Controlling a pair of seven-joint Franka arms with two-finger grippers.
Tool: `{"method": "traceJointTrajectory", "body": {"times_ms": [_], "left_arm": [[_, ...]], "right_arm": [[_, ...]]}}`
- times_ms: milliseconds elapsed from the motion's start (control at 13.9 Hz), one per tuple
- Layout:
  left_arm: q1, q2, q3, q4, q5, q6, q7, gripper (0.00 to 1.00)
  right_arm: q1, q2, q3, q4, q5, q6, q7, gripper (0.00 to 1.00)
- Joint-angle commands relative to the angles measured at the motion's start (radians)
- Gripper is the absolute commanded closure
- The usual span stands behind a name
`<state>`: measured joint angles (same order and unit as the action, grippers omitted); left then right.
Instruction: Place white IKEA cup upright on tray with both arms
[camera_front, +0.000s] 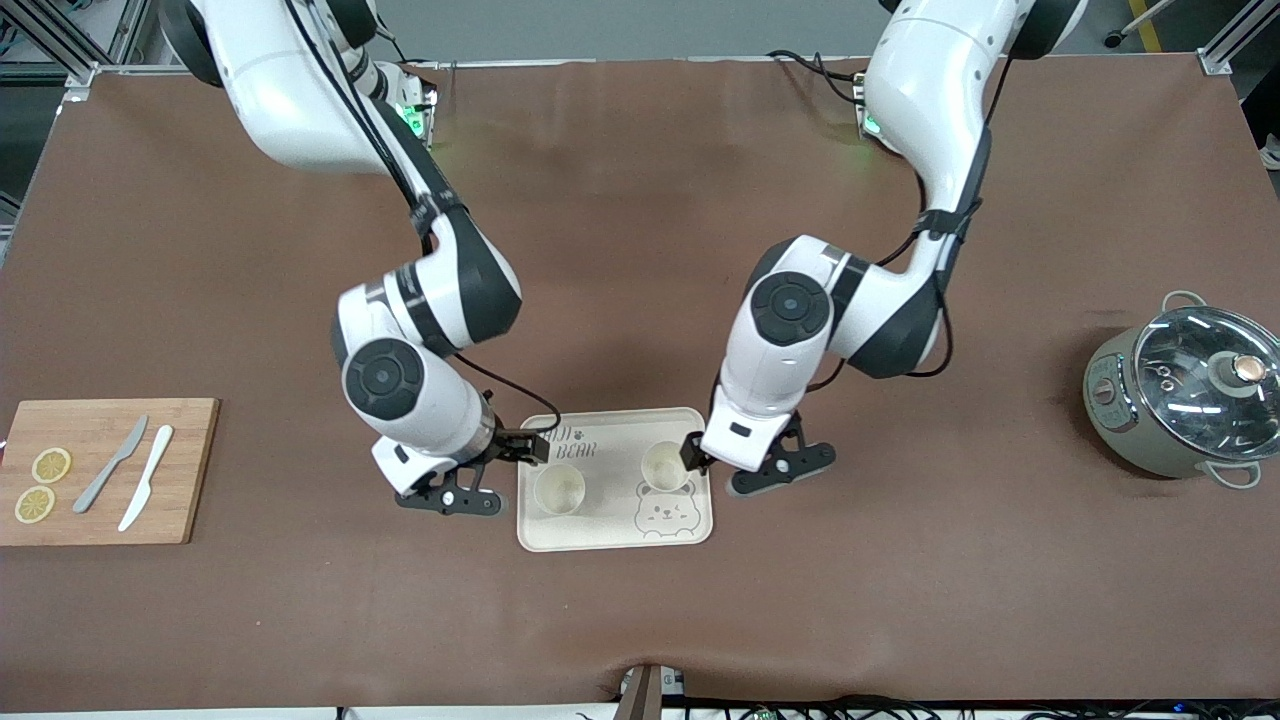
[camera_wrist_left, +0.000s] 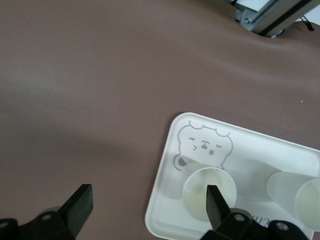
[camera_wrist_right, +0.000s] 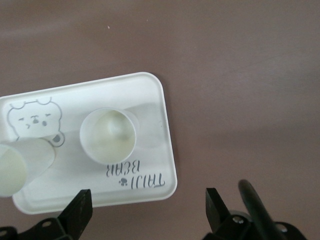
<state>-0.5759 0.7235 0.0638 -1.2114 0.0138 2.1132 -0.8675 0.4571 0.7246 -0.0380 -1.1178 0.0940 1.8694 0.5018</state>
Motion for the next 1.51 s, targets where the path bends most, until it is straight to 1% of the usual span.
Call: {"method": "traceJointTrajectory", "body": {"times_ms": [0, 144, 431, 718, 789, 1005, 1435], "left_arm": [[0.056, -0.088, -0.009, -0.04, 0.008, -0.091, 0.085, 0.0], [0.089, -0.125, -0.009, -0.04, 0.008, -0.157, 0.137, 0.0], [0.152, -0.183, -0.009, -0.043, 0.008, -0.245, 0.234, 0.0], [0.22, -0.237, -0.009, -0.045, 0.008, -0.32, 0.35, 0.0], [0.235, -0.249, -0.009, -0.046, 0.008, -0.34, 0.385, 0.0], [0.292, -0.291, -0.009, -0.053, 0.008, -0.386, 0.496, 0.0], [0.412, -0.389, -0.01, -0.076, 0.006, -0.47, 0.731, 0.0]], "right_arm": [[-0.009, -0.118, 0.01, -0.033, -0.011, -0.085, 0.001, 0.0], [-0.027, -0.169, 0.01, -0.033, -0.01, -0.154, -0.021, 0.0], [-0.086, -0.269, 0.007, -0.033, -0.013, -0.291, -0.146, 0.0], [-0.149, -0.342, 0.007, -0.033, -0.072, -0.369, -0.264, 0.0], [-0.179, -0.361, 0.009, -0.033, -0.071, -0.389, -0.291, 0.0], [-0.251, -0.393, 0.009, -0.033, -0.069, -0.415, -0.365, 0.0], [-0.368, -0.39, 0.012, -0.034, -0.071, -0.431, -0.48, 0.0]]}}
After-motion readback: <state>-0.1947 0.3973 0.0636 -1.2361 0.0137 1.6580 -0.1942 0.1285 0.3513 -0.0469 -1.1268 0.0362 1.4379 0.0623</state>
